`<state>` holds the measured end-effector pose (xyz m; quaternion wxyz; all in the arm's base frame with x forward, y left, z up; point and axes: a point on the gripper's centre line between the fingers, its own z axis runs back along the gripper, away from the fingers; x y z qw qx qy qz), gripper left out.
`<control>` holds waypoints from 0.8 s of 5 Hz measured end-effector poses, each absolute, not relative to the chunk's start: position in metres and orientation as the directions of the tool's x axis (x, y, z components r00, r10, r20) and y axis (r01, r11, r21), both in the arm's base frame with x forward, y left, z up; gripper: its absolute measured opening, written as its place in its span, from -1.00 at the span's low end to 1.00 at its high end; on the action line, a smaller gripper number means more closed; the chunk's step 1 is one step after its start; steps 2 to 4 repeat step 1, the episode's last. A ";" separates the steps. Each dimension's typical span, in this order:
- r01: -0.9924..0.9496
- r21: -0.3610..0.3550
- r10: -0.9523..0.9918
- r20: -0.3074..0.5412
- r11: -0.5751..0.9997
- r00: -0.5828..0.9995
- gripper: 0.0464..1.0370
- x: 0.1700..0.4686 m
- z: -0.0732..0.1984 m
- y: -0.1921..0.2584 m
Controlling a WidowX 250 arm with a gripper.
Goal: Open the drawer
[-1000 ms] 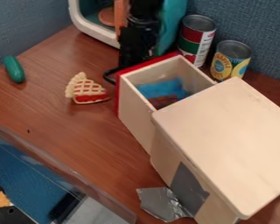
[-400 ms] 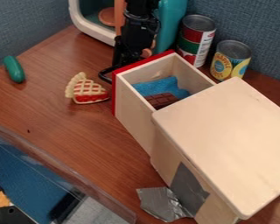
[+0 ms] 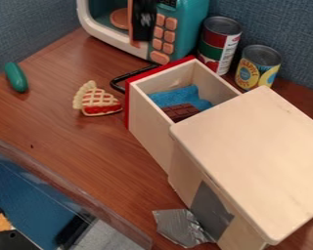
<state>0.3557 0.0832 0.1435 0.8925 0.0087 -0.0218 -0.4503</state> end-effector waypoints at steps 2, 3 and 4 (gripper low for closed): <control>0.846 0.055 -0.848 0.070 0.530 0.526 0.92 0.336 0.193 0.079; 0.846 0.055 -0.848 0.070 0.530 0.526 0.92 0.336 0.193 0.079; 0.846 0.055 -0.848 0.070 0.530 0.526 0.92 0.336 0.193 0.079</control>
